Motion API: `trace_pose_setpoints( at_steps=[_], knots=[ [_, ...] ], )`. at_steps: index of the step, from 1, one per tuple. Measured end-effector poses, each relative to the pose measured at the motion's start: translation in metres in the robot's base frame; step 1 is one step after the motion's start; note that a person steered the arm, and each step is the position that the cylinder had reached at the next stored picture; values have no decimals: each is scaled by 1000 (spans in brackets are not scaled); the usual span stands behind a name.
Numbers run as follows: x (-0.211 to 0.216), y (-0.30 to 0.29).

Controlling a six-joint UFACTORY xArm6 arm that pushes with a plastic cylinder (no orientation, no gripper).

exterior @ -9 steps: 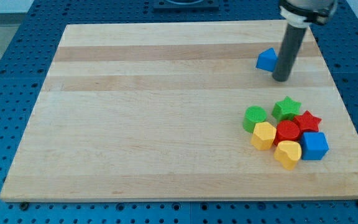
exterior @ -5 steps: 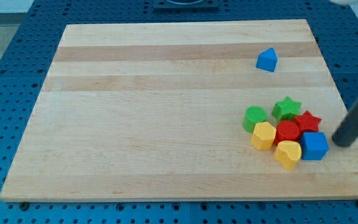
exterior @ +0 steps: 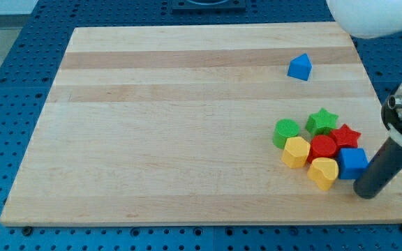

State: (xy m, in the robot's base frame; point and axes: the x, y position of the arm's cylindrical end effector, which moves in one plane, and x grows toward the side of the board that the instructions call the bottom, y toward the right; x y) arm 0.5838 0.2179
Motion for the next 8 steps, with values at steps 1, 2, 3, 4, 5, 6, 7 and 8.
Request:
trace_pose_setpoints(
  at_steps=[1, 2, 3, 4, 5, 6, 7, 8],
  knots=[
    [-10, 0],
    [-24, 0],
    [-30, 0],
    [-36, 0],
    [-46, 0],
    [-58, 0],
    [-72, 0],
    [-88, 0]
  ],
)
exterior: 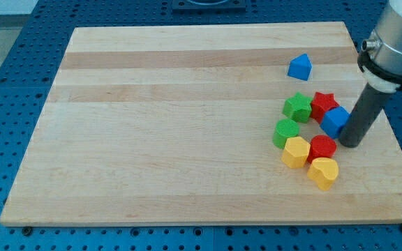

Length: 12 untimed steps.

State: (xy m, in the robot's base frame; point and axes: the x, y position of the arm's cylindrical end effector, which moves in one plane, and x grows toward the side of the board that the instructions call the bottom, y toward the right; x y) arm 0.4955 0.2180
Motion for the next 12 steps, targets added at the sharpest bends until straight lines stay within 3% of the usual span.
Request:
trace_pose_setpoints(
  at_steps=[4, 8, 10, 12],
  knots=[
    [-76, 1],
    [-125, -18],
    [-104, -9],
    [-72, -39]
  ],
)
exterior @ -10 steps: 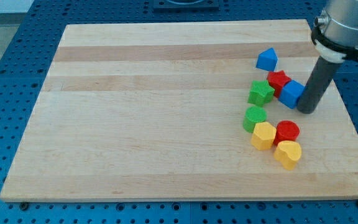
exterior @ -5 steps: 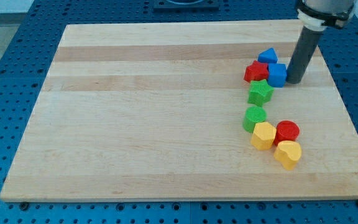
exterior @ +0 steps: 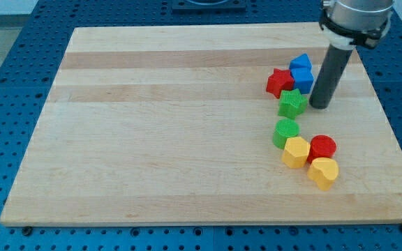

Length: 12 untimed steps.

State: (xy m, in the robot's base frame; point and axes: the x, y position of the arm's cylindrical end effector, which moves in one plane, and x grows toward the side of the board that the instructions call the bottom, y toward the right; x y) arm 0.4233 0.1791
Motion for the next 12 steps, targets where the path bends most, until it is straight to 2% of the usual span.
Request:
trace_pose_setpoints(
  at_steps=[1, 4, 8, 9, 12],
  knots=[
    [-6, -10],
    [-65, -21],
    [-43, -123],
    [-42, -129],
    [-41, -27]
  ],
)
